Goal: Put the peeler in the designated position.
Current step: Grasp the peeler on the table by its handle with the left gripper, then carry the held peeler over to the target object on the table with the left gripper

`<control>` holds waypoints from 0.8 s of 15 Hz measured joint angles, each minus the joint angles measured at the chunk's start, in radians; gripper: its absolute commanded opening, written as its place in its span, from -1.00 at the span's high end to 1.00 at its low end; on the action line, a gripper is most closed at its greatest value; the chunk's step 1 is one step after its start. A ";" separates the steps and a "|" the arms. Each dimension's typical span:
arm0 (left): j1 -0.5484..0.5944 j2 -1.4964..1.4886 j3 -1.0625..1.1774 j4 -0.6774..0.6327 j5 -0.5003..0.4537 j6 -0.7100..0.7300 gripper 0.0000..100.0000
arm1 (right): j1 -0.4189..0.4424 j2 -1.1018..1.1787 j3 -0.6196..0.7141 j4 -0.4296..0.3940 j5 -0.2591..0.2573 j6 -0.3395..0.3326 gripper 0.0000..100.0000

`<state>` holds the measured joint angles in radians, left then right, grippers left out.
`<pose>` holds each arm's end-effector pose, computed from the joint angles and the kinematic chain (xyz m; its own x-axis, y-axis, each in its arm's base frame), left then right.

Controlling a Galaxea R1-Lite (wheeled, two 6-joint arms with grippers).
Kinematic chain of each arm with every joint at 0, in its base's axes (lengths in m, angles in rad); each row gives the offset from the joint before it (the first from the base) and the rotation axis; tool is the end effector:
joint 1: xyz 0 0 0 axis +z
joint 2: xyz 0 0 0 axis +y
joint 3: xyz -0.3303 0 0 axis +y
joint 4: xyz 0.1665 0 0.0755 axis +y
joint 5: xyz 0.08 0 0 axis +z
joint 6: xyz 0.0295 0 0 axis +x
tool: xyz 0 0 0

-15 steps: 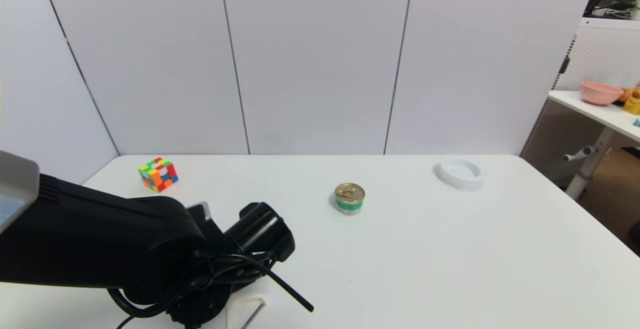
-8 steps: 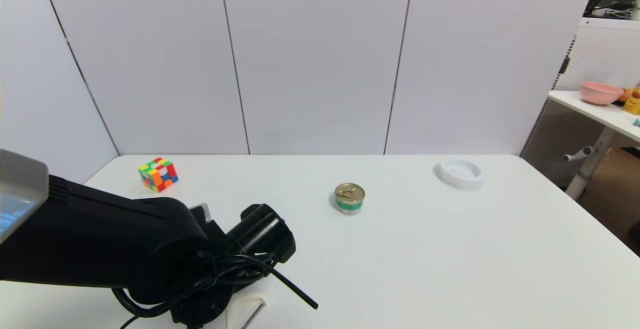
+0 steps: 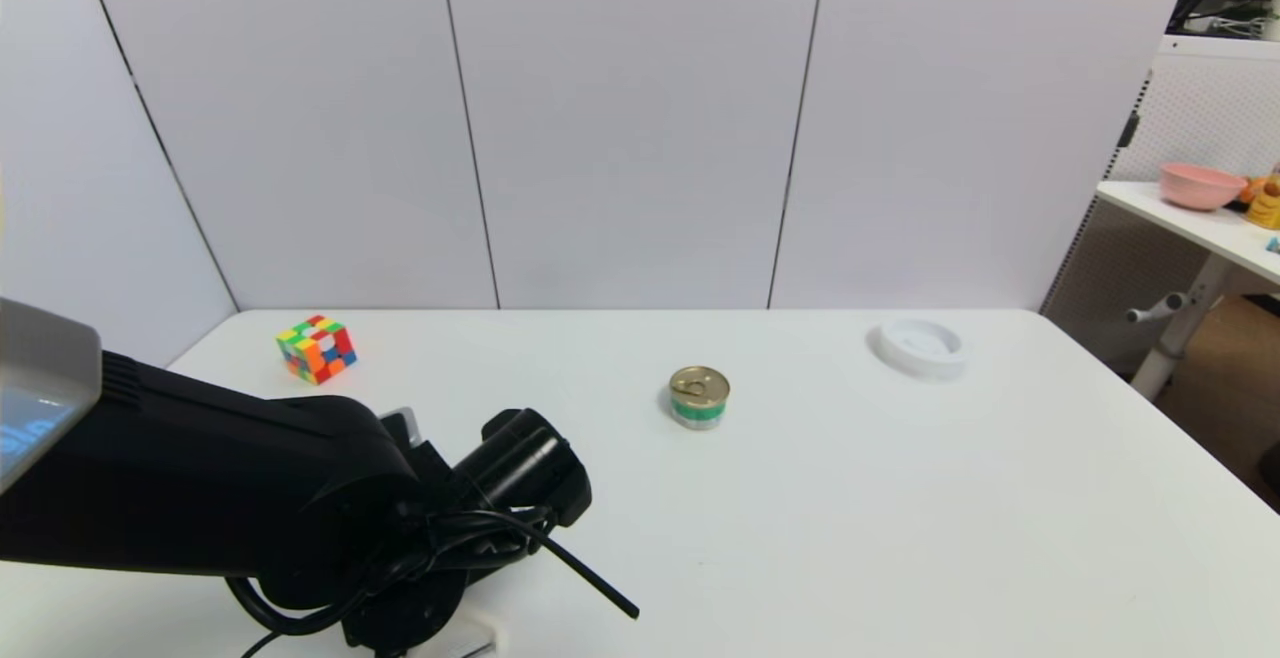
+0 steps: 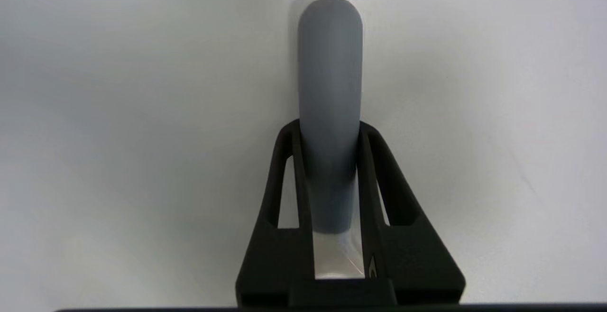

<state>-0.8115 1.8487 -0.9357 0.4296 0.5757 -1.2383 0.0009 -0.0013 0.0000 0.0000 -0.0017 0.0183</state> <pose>0.2015 -0.1890 0.1300 0.5255 0.2372 -0.8171 -0.4629 0.8855 -0.0407 -0.0544 -0.0001 0.0754 1.0000 -0.0008 0.0013 0.0008 0.9998 0.0183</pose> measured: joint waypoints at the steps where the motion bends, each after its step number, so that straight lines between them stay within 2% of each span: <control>1: 0.000 0.000 0.001 0.000 0.000 0.000 1.00 | 0.000 0.000 0.000 0.000 0.000 0.000 -1.00; 8: 0.028 -0.040 -0.013 0.009 0.027 0.014 1.00 | 0.000 0.000 0.000 0.000 0.000 0.000 -1.00; 12: 0.172 -0.084 -0.134 0.010 0.084 0.118 1.00 | -0.001 0.000 0.000 0.000 0.000 0.000 -1.00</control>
<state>-0.6398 1.7651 -1.0694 0.4391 0.6600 -1.1204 0.0000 -0.0013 0.0000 0.0004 -0.0019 0.0183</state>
